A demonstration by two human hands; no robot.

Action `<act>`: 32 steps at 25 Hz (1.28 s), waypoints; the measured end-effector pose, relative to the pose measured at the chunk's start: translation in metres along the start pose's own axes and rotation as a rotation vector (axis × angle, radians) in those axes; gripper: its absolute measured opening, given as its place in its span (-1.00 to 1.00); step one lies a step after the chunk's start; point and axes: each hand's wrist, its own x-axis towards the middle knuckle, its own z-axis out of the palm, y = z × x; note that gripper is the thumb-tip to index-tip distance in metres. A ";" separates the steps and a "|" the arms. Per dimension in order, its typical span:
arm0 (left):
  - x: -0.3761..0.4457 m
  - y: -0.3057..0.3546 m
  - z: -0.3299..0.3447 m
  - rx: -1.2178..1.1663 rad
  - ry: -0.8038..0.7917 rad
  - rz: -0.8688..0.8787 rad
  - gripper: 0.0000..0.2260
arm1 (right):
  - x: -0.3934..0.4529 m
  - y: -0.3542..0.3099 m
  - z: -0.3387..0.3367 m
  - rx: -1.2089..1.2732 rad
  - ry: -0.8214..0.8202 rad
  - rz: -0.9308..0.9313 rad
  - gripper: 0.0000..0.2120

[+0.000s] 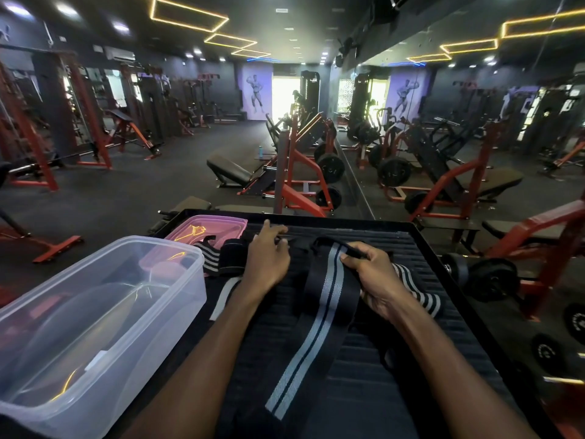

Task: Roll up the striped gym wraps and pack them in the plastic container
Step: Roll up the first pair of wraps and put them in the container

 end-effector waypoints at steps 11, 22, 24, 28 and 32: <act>-0.002 0.012 -0.005 -0.405 -0.236 -0.047 -0.74 | -0.001 -0.005 -0.005 -0.116 -0.040 -0.004 -0.64; -0.010 0.019 0.011 -0.819 -0.516 -0.364 -0.47 | -0.004 -0.005 -0.003 -0.138 -0.046 -0.090 -0.83; -0.011 0.015 0.017 -0.693 -0.451 -0.268 -0.56 | -0.004 -0.004 -0.003 -0.152 -0.072 -0.121 -0.84; -0.012 0.012 0.020 -0.545 -0.276 -0.163 -0.87 | -0.004 -0.004 0.000 -0.183 -0.085 -0.156 -0.87; -0.011 0.013 0.017 -0.505 -0.178 -0.088 -0.92 | -0.001 -0.003 -0.002 -0.113 -0.068 -0.091 -0.93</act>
